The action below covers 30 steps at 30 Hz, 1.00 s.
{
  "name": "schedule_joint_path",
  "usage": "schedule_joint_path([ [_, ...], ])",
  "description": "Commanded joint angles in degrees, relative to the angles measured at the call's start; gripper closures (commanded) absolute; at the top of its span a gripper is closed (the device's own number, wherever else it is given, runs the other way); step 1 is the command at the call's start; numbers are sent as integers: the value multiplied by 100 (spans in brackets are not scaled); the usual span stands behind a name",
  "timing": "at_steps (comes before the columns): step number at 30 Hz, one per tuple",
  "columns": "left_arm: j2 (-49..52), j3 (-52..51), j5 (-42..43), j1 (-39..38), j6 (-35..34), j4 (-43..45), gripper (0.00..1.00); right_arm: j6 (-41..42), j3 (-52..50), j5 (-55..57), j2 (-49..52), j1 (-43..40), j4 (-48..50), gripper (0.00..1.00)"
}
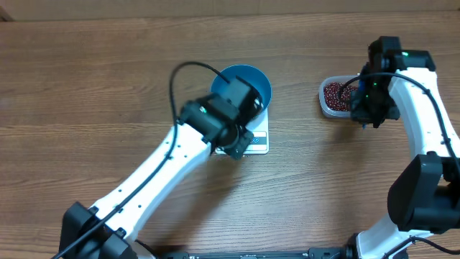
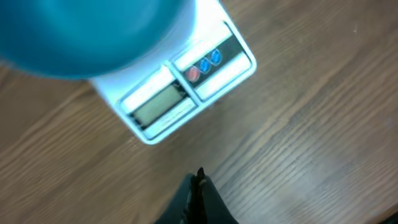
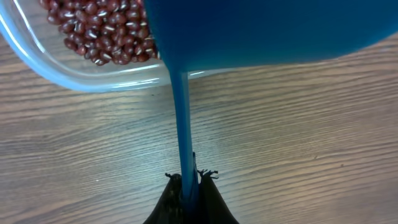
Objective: Scoop item into bowl and weigh 150g on scale
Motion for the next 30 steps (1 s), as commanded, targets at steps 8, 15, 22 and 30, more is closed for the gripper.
schedule_joint_path([
  [8, 160, -824, 186, -205, 1279, 1141, 96, 72, 125, -238, -68, 11, 96, 96],
  [15, 837, -824, -175, -208, 1504, 1292, 96, 72, 125, -238, -68, 11, 116, 96],
  [22, 1115, -824, -516, -286, 1534, 1720, 96, 72, 125, -238, -68, 11, 140, 96],
  [30, 1259, -748, -654, -422, 1550, 1679, 96, 72, 125, -238, -68, 11, 140, 96],
])
